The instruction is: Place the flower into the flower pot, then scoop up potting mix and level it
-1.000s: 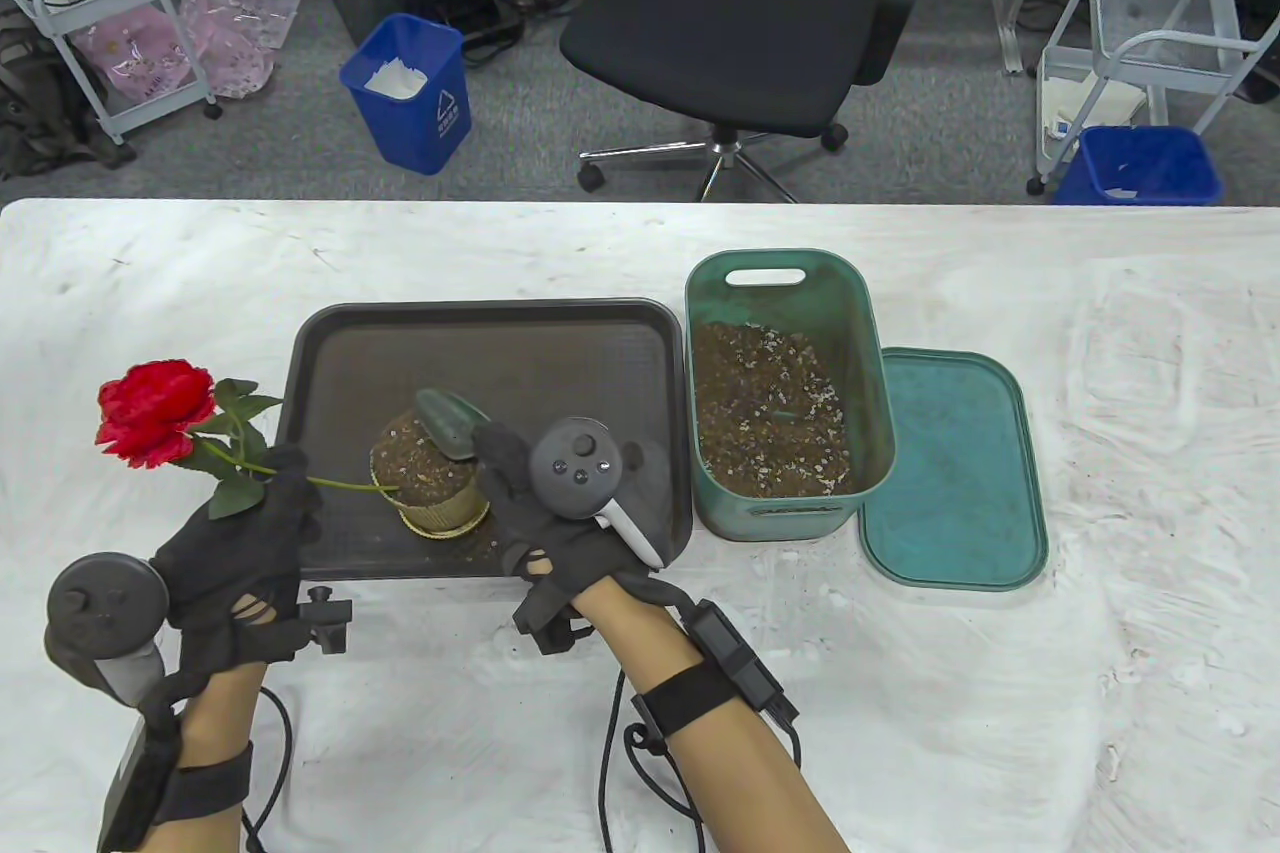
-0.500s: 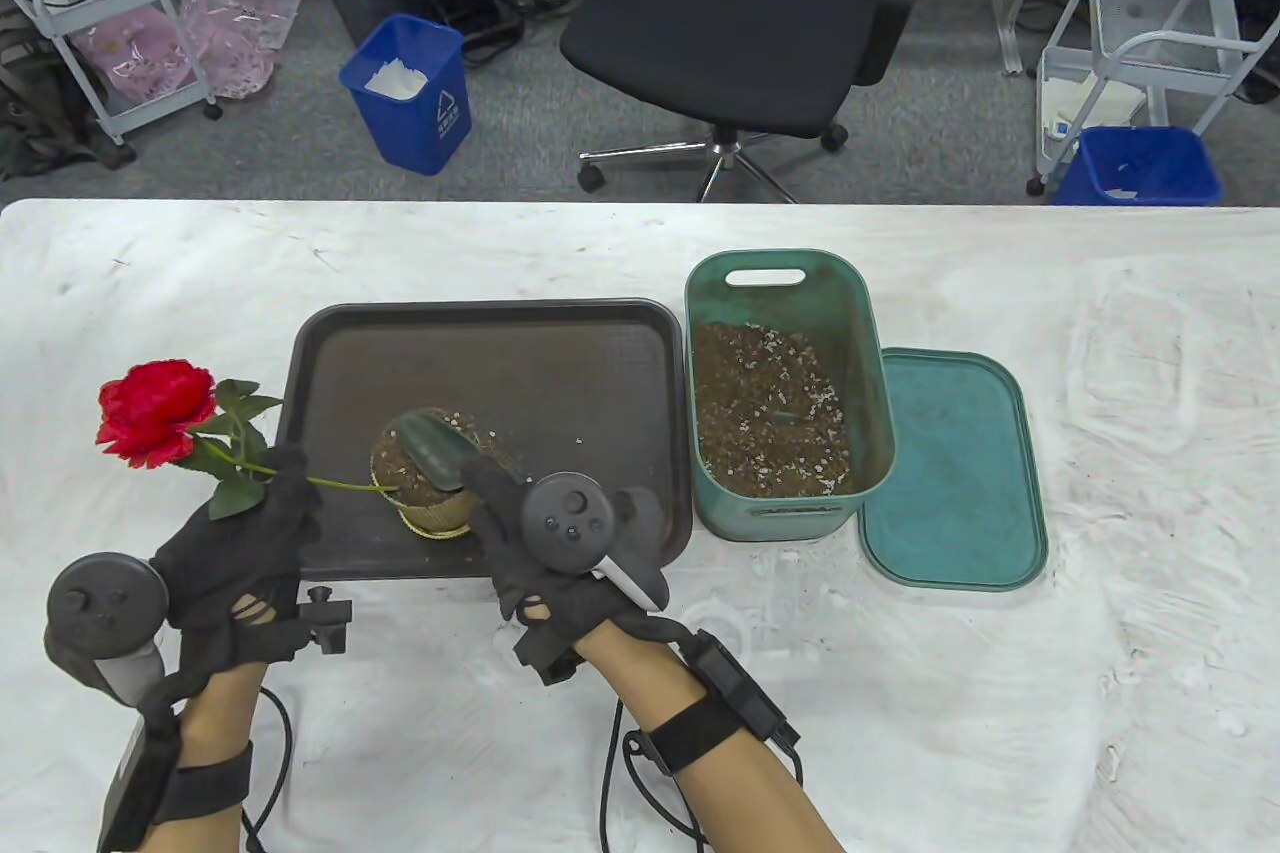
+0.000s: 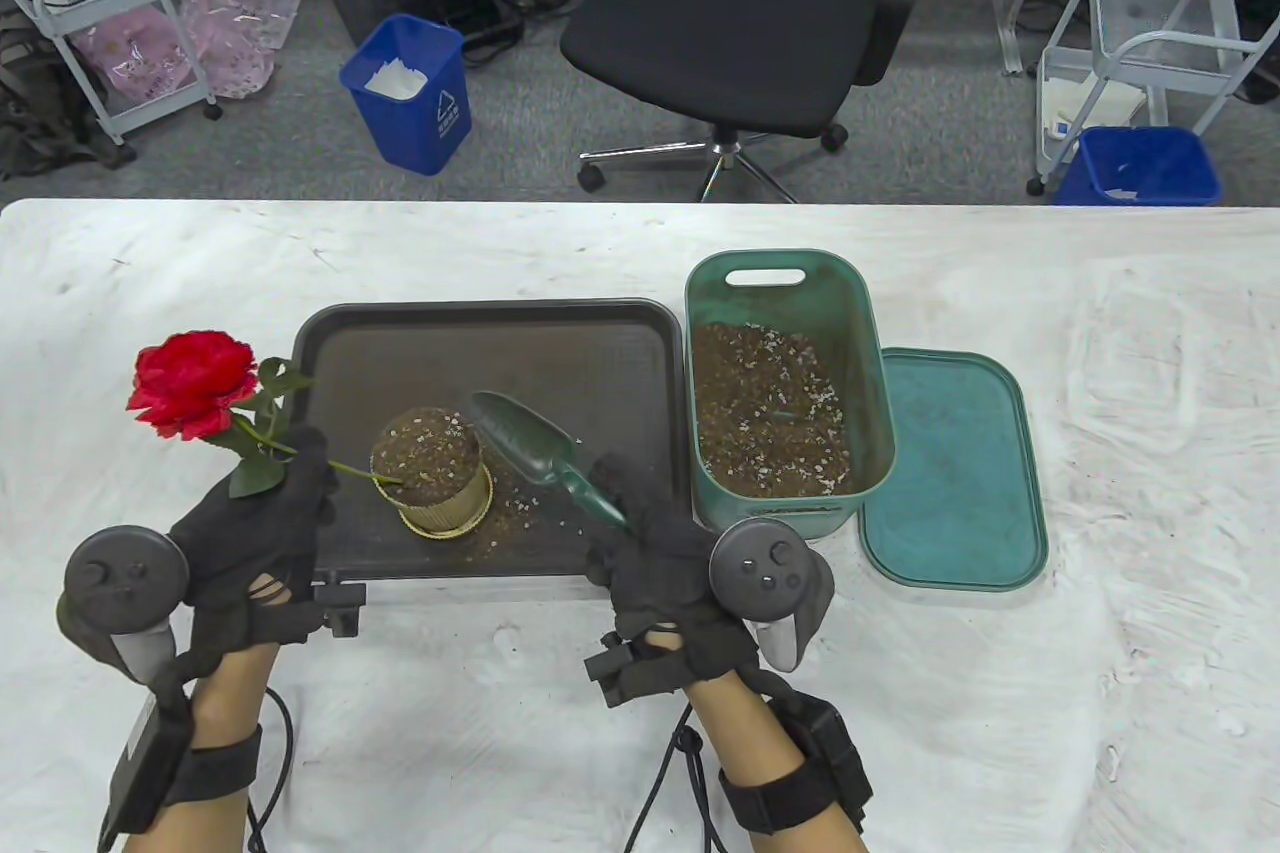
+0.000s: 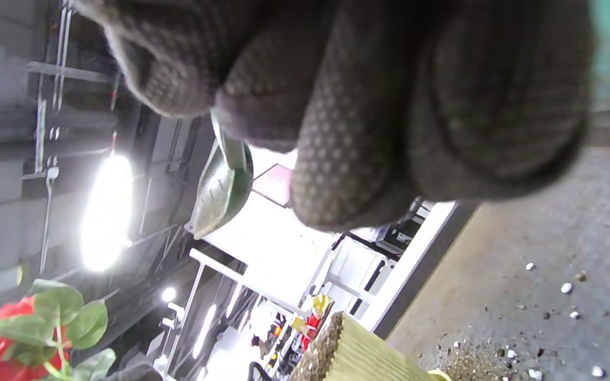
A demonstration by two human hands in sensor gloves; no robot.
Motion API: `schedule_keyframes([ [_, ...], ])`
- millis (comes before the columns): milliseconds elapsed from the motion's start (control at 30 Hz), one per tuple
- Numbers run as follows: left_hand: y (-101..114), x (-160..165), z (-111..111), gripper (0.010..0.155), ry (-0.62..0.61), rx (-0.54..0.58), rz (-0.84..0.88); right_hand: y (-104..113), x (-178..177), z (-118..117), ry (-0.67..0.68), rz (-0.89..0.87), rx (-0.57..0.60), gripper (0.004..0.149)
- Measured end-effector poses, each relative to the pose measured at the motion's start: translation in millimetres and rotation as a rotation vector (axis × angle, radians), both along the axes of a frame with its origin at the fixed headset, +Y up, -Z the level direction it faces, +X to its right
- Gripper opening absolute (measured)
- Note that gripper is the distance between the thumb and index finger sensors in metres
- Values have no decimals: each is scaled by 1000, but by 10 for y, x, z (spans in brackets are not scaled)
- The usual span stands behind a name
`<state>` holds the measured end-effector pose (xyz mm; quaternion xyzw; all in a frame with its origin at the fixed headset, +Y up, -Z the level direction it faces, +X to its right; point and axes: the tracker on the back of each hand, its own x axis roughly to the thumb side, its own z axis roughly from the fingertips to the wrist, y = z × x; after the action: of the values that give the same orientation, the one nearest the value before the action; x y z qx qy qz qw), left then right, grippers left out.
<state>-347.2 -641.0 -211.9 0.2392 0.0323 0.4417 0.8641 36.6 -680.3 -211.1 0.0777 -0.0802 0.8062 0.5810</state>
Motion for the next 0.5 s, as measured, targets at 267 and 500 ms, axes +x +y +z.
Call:
schedule_keyframes([
  [267,235,88,-15,41,-18,-22,-136,-107,58,-1,22,-26,-45,55],
  [500,641,218,-127,41,-17,-22,-215,-168,114,-40,14,-25,-99,55],
])
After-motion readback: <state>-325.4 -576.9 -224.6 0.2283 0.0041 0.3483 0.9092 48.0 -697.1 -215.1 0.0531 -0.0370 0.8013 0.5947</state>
